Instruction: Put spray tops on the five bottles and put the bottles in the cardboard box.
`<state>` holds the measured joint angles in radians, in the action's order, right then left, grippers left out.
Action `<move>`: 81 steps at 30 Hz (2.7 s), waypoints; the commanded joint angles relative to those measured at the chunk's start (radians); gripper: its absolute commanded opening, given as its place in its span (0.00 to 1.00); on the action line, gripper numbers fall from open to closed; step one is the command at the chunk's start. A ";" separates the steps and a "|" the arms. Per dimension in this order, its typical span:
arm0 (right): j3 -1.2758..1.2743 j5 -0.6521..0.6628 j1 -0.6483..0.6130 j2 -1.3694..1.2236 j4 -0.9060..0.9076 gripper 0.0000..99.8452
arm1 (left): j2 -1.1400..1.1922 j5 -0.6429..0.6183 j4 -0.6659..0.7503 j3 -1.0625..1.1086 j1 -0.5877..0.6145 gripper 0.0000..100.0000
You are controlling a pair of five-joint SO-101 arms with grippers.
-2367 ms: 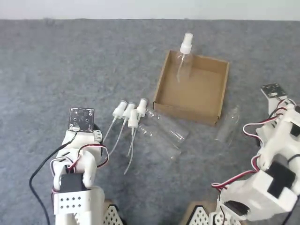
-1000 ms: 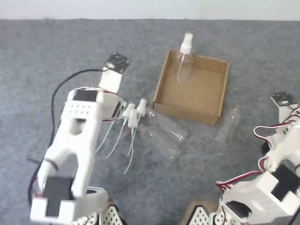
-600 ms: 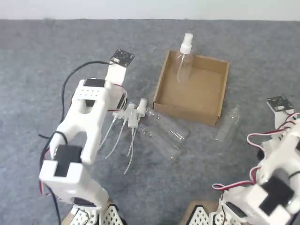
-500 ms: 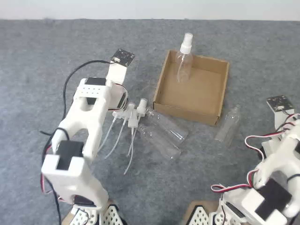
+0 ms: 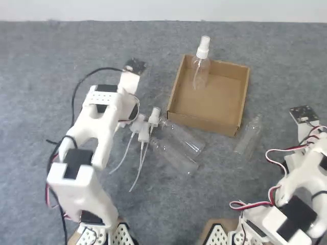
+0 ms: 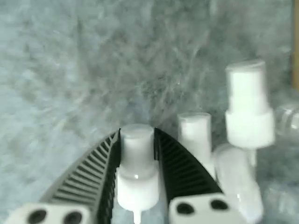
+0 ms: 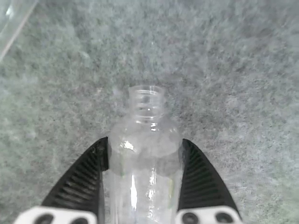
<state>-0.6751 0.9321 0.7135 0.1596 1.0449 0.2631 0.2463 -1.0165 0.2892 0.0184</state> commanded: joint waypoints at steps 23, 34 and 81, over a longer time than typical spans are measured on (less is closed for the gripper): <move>0.071 -0.565 -0.783 0.664 0.130 0.01 | -1.235 -0.232 -0.219 0.113 0.015 0.01; 0.078 -0.784 -1.331 0.611 -0.088 0.01 | -1.344 -0.381 -0.218 -0.102 0.009 0.01; -0.591 -0.908 -1.664 0.987 -0.780 0.01 | -1.346 -0.664 0.104 0.185 -0.046 0.01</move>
<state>-1.2750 0.0361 -0.9482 1.1078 0.2869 -1.0764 -0.4089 -0.8876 0.4534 -0.0153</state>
